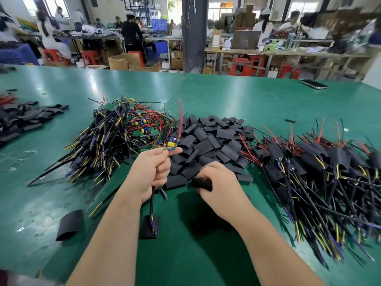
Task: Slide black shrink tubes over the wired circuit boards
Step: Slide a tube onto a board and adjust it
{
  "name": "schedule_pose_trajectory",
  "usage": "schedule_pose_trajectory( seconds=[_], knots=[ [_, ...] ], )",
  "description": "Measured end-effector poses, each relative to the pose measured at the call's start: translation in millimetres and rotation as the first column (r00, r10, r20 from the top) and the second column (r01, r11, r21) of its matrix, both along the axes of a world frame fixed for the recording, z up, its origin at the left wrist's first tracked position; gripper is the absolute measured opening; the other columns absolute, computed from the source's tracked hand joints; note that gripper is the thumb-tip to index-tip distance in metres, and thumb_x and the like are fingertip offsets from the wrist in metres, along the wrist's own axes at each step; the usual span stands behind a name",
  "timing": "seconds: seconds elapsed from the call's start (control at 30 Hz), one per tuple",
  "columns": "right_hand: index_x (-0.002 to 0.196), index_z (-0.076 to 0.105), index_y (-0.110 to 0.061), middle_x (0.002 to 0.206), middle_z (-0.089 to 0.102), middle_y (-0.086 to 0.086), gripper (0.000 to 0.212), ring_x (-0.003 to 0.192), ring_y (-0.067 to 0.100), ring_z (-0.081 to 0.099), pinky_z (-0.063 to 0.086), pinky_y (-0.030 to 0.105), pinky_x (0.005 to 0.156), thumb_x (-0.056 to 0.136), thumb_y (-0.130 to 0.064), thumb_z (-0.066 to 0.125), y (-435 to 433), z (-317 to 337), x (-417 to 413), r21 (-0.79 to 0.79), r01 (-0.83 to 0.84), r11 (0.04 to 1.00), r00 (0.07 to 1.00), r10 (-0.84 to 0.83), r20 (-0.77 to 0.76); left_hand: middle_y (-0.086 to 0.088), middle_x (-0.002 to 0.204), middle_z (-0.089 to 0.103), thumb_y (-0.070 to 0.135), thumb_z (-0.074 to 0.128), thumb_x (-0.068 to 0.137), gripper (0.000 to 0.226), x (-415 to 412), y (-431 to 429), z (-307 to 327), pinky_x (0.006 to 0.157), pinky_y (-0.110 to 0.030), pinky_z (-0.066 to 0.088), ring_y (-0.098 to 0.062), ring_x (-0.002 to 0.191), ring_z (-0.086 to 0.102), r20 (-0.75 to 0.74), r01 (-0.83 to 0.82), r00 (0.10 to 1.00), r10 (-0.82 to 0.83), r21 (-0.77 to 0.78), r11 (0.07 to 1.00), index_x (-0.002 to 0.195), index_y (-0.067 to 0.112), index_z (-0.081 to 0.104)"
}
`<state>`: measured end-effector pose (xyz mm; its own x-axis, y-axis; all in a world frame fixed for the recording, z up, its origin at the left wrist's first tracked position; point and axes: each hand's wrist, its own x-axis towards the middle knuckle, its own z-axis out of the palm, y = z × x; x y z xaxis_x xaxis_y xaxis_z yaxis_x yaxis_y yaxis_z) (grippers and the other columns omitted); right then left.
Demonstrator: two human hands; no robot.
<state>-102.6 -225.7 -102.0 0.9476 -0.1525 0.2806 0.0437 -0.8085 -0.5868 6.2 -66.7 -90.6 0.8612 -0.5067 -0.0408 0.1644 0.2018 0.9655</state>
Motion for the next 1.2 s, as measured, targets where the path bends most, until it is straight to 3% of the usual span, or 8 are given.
schedule_pose_trajectory(
  seconds=[0.1,0.23,0.37,0.53,0.6,0.7,0.97,1.2],
  knots=[
    [0.073,0.058,-0.019,0.078,0.063,-0.005,0.016,0.070,0.009,0.056,0.045,0.020,0.069,0.073,-0.007,0.069,-11.4,3.9,-0.6,0.129,0.145,0.981,0.987,-0.152,0.048,0.007,0.048,0.025,0.011,0.036,0.102,0.033,-5.0,-5.1,-1.0,0.038,-0.011,0.016,-0.006,0.039,0.013,0.052,0.080,0.995,-0.083,0.070,0.994,0.106,0.005,0.069],
    [0.057,0.025,-0.017,0.053,0.031,-0.002,0.049,0.055,0.013,0.028,0.028,0.023,0.053,0.074,-0.013,0.071,-35.9,8.2,0.6,0.341,0.321,0.884,0.922,-0.374,0.102,0.009,0.046,0.031,0.011,0.038,0.102,0.030,-12.2,-14.1,-3.4,0.039,-0.014,0.016,-0.007,0.039,0.015,0.220,0.061,0.968,-0.119,0.255,0.965,0.100,-0.010,0.059],
    [0.064,0.033,-0.002,0.074,0.038,0.015,0.039,0.065,0.016,0.027,0.023,0.022,0.043,0.078,-0.004,0.069,-56.3,11.3,-1.2,0.898,0.174,0.403,0.930,-0.367,-0.016,0.011,0.042,0.041,0.011,0.042,0.102,0.033,-21.7,-22.0,-7.0,0.038,-0.009,0.022,-0.001,0.034,0.027,0.458,-0.029,0.875,-0.154,0.369,0.929,0.074,0.007,0.060],
    [0.097,0.061,-0.020,0.080,0.045,0.012,0.033,0.049,0.007,0.040,0.027,0.020,0.041,0.069,-0.020,0.079,-46.8,11.0,-4.0,0.924,-0.023,0.383,0.999,-0.024,0.035,0.012,0.039,0.035,0.016,0.045,0.101,0.040,-25.8,-24.3,-8.8,0.041,-0.018,0.018,-0.005,0.038,0.020,0.489,0.048,0.826,-0.280,0.434,0.900,0.067,0.019,0.065],
    [0.101,0.069,-0.024,0.074,0.049,0.008,0.030,0.049,0.010,0.037,0.029,0.021,0.043,0.073,-0.018,0.078,-36.8,8.9,-4.5,0.874,-0.123,0.471,0.989,0.133,0.068,0.011,0.040,0.034,0.017,0.048,0.101,0.038,-28.5,-25.9,-8.7,0.041,-0.018,0.018,-0.006,0.039,0.021,0.499,0.074,0.800,-0.333,0.469,0.880,0.070,0.022,0.070],
    [0.087,0.070,-0.020,0.065,0.051,0.010,0.010,0.047,0.014,0.036,0.030,0.024,0.045,0.086,-0.010,0.070,-29.3,6.7,-1.0,0.782,-0.088,0.618,0.996,0.051,0.071,0.004,0.058,0.064,0.016,0.052,0.098,0.023,-29.1,-28.4,-10.6,0.047,-0.019,0.032,-0.007,0.042,0.036,0.542,-0.001,0.784,-0.303,0.490,0.872,0.095,0.024,0.073],
    [0.085,0.064,-0.010,0.061,0.059,0.004,0.005,0.047,0.010,0.047,0.033,0.021,0.040,0.088,-0.013,0.066,-23.2,11.4,1.2,0.957,0.046,0.286,0.998,-0.044,-0.035,0.005,0.074,0.073,0.016,0.062,0.092,0.024,-36.1,-35.9,-8.5,0.047,-0.026,0.043,-0.004,0.043,0.047,0.637,-0.183,0.770,-0.021,0.253,0.950,0.080,0.035,0.068],
    [0.085,0.064,-0.010,0.063,0.060,0.003,0.006,0.052,0.010,0.050,0.035,0.023,0.043,0.086,-0.012,0.069,-23.9,9.0,1.1,0.944,0.029,0.328,0.999,-0.050,-0.013,0.001,0.061,0.067,0.021,0.075,0.082,0.010,-37.0,-37.8,-9.5,0.047,-0.023,0.043,-0.006,0.047,0.050,0.625,-0.232,0.780,0.026,0.249,0.940,0.073,0.027,0.075]
  ],
)
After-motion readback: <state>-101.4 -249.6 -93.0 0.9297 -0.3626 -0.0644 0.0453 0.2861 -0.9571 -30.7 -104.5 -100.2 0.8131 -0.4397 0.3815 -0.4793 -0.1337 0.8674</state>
